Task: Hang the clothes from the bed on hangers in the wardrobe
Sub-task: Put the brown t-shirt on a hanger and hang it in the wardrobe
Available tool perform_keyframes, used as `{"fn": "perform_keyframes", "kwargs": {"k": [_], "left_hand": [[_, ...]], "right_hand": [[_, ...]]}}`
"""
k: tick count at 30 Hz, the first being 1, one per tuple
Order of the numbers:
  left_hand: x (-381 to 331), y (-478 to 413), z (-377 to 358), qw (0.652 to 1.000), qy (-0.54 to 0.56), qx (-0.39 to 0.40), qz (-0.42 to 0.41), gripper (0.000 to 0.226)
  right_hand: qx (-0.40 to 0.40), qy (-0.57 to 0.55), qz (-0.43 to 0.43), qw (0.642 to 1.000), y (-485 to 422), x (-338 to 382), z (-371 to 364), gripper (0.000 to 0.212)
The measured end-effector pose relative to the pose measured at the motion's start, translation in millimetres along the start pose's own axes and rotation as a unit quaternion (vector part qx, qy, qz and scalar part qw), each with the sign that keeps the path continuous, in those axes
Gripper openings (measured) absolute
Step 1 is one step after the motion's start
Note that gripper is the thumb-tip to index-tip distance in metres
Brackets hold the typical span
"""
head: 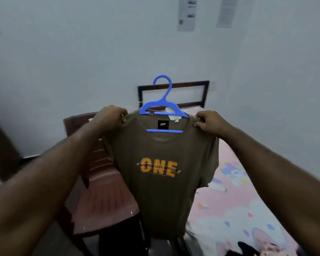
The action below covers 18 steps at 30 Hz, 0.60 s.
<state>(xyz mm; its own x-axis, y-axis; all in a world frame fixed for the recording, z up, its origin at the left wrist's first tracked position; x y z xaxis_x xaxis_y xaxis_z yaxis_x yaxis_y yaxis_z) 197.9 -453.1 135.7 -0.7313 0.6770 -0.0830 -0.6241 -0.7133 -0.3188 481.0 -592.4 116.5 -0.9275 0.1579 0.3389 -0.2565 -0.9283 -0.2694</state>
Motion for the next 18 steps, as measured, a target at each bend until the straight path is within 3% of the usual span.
{"fn": "perform_keyframes", "kwargs": {"k": [1,3,6,10,14,18], "left_hand": [[12.8,12.0,5.6,1.0,0.006,-0.006,0.016,0.034],[43.2,41.0,16.4,0.998,0.004,-0.01,0.06,0.044],[90.1,83.9,32.9,0.988,-0.021,-0.005,0.155,0.022],[139.5,142.5,64.1,0.969,0.011,-0.027,0.247,0.02],[167.6,193.2,100.6,0.952,0.085,-0.059,0.289,0.014],[205.6,241.4,145.9,0.939,0.058,-0.124,0.316,0.01]], "right_hand": [[0.018,-0.02,0.022,0.999,-8.1,12.5,-9.3,0.005],[0.052,-0.054,0.071,0.995,-23.9,43.8,-27.3,0.014],[0.068,-0.073,0.135,0.986,-43.7,94.7,-49.0,0.015],[0.049,-0.118,0.19,0.973,-66.4,166.0,-67.9,0.01],[0.058,-0.177,0.263,0.947,-75.3,247.7,-78.5,0.015],[0.08,-0.193,0.329,0.921,-77.4,344.4,-92.6,0.018]]}}
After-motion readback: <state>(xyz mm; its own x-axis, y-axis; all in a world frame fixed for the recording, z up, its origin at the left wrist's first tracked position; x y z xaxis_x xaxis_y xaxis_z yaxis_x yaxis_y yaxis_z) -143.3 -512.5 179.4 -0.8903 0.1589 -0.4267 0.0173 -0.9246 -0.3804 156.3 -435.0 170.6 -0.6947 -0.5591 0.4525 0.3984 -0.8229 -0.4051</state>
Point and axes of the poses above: each hand's wrist, its own y-axis away from the middle knuckle, its own z-axis out of the back of the hand, x = y × z, the point moved 10 cm from there along -y, towards the middle knuckle, and after that the axes turned 3 degrees about -x, right-handed, at the moved point
